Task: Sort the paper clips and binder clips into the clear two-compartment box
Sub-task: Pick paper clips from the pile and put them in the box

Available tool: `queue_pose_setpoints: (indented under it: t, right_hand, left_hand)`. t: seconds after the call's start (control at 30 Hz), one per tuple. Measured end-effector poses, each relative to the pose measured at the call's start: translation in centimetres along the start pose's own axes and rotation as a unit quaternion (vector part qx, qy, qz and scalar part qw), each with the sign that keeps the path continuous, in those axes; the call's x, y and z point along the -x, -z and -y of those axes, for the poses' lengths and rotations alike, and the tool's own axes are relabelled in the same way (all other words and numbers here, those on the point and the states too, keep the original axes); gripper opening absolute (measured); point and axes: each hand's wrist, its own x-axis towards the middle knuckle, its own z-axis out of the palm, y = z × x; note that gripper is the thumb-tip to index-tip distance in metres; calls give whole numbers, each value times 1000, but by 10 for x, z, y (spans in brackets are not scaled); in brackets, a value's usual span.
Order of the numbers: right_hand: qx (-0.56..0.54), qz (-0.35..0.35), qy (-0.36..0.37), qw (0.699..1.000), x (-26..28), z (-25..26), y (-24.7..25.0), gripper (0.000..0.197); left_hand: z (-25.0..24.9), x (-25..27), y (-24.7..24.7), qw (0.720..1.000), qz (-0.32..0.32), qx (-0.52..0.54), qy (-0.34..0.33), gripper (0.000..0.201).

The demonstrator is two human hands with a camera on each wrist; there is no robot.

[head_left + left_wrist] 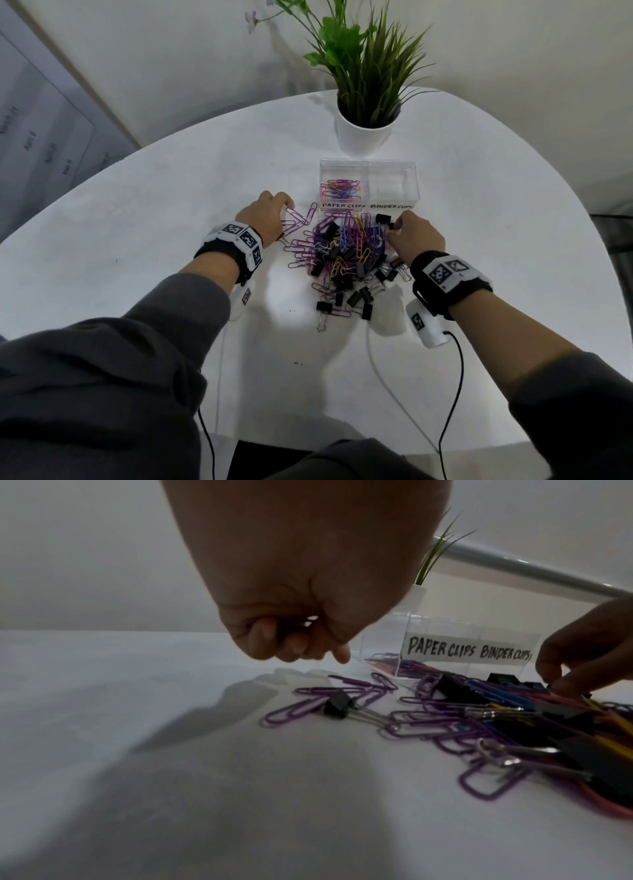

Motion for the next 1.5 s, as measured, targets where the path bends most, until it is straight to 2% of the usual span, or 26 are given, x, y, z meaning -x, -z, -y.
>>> queue_pose_setpoints:
  t: [0.23, 0.33, 0.43, 0.53, 0.6, 0.73, 0.87, 1.03, 1.27, 1.37, 1.5]
  right_hand:
    - [45, 7, -12, 999, -2, 1, -5, 41]
    - [48, 22, -22, 998, -7, 3, -4, 34]
    - [81, 21, -13, 996, -5, 6, -2, 36]
    - [126, 0, 21, 992, -3, 6, -3, 25]
    - [133, -12, 43, 990, -1, 3, -2, 28]
    - [80, -8, 51, 995, 0, -3, 6, 32]
    - [28, -4, 56, 998, 2, -8, 12, 22]
    - [-37, 4, 52, 998, 0, -15, 14, 29]
    - [-73, 16, 51, 996, 1, -10, 5, 17]
    - [-66, 24, 71, 995, 6, -5, 2, 25]
    - [-51, 25, 108, 992, 6, 3, -1, 26]
  left_hand:
    - [-1, -3, 1, 997, 31, -54, -38, 40]
    - [-3, -6, -1, 996, 10, -72, -49, 34]
    - [-5, -9, -2, 994, -6, -91, -57, 29]
    - [-9, -9, -4, 992, -18, -108, -67, 27]
    - [-10, -8, -5, 991, -25, -106, -72, 30]
    - [-11, -9, -7, 992, -26, -102, -74, 30]
    - [-16, -12, -7, 989, -29, -121, -75, 24]
    - [-22, -11, -6, 984, -23, -153, -83, 29]
    - [-18, -4, -7, 991, -74, -95, -62, 32]
    - [-13, -3, -1, 990, -79, -103, -47, 32]
    - [-3, 1, 3, 991, -63, -109, -52, 54]
